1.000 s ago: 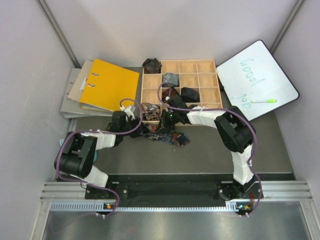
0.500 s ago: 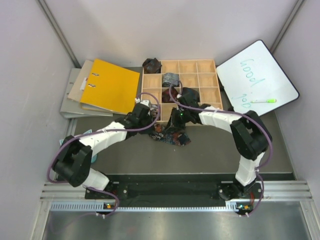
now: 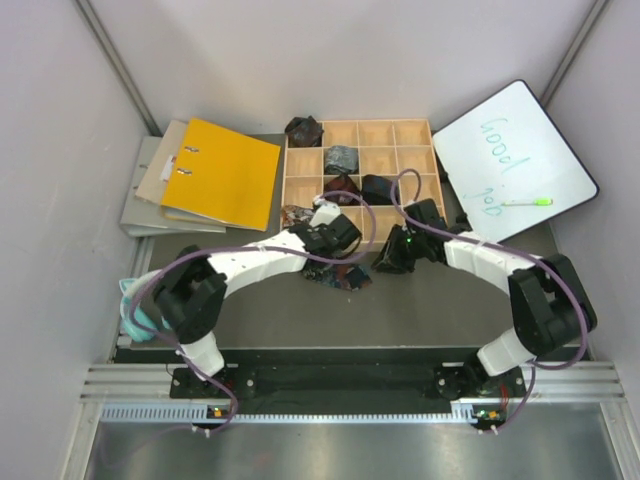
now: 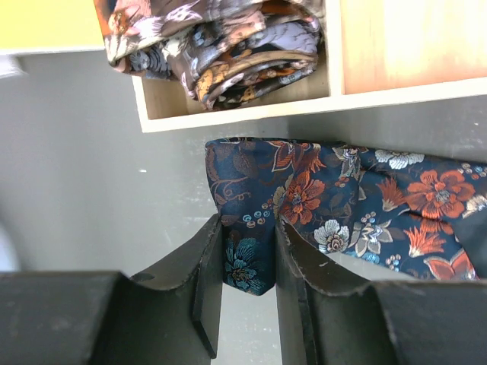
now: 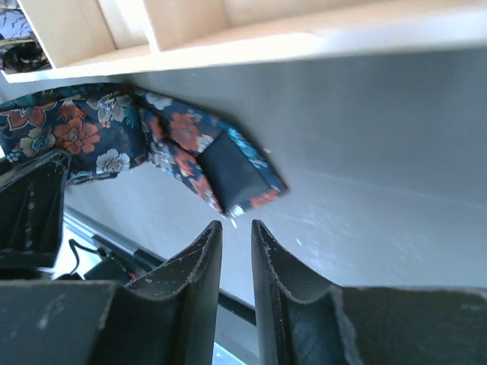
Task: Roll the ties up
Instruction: Roll the tie at the center of the board.
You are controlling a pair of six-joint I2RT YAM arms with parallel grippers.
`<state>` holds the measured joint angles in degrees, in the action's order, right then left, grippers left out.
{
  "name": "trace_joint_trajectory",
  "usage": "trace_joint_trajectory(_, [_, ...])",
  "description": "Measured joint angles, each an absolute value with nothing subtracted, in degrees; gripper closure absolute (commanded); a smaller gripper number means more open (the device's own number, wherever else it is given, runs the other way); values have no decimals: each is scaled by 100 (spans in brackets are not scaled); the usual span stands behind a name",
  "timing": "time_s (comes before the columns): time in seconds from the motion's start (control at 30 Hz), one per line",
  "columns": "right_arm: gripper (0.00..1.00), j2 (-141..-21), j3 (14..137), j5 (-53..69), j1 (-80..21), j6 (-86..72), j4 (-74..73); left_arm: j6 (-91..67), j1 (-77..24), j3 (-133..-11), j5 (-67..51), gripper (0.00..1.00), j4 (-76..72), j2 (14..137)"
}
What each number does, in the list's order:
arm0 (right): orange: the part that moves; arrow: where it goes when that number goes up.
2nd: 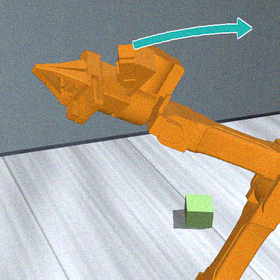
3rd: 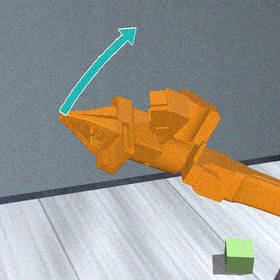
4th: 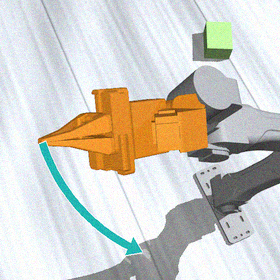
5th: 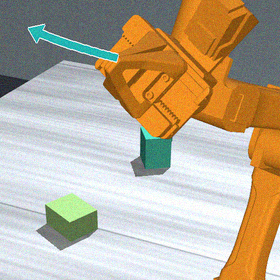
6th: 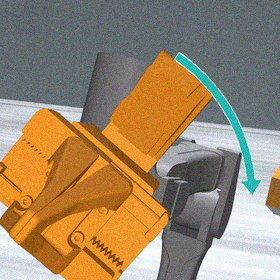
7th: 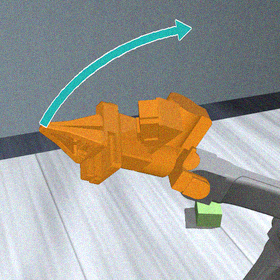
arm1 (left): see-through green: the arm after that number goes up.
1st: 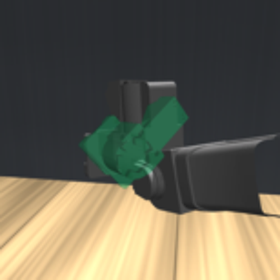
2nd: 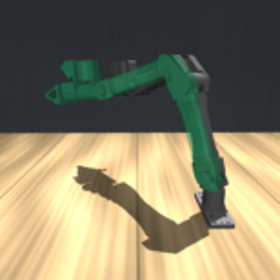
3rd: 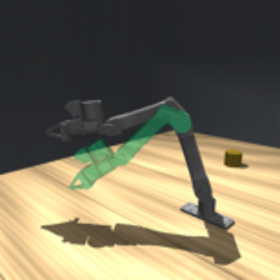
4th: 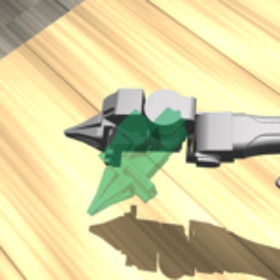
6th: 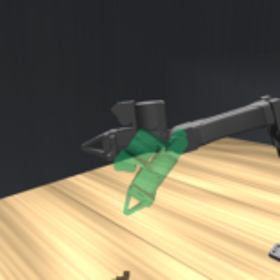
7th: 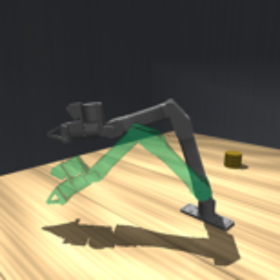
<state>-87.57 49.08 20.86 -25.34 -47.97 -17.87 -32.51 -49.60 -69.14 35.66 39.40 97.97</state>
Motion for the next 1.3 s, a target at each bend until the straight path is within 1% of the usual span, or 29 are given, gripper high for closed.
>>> trace_joint_trajectory(0.23, [78,-7874,4300,1826,-2171,-4888,-1911,-3673,-5830,-8313,5061,69,5402,11218])
trace_joint_trajectory(0.4, [78,-7293,3859,1636,-1852,-5033,-2014,-3892,-6278,-9032,5601,69,6163,11985])
trace_joint_trajectory(0.63, [78,-6578,3701,1420,-1487,-5085,-2259,-3927,-6589,-9533,5660,69,6504,12418])
trace_joint_trajectory(0.9, [77,-6311,3618,1308,-1404,-5107,-2462,-3730,-6816,-9988,5137,68,6471,12776])
trace_joint_trajectory(1.03, [76,-6292,3564,1286,-1374,-5107,-2571,-3538,-6840,-10044,4722,58,6427,12814])
trace_joint_trajectory(1.07, [76,-6285,3557,1286,-1374,-5109,-2613,-3479,-6840,-10051,4611,49,6403,12814])
trace_joint_trajectory(1.13, [76,-6274,3551,1282,-1374,-5107,-2630,-3391,-6842,-10053,4344,43,6351,12814])
trace_joint_trajectory(1.17, [75,-6270,3551,1282,-1372,-5107,-2628,-3363,-6845,-10053,4206,33,6309,12814])
trace_joint_trajectory(1.27, [75,-6270,3551,1291,-1372,-5107,-2624,-3269,-6845,-10055,3824,26,6145,12814])
trace_joint_trajectory(1.3, [75,-6270,3551,1293,-1372,-5107,-2624,-3234,-6845,-10068,3776,25,6134,12814])
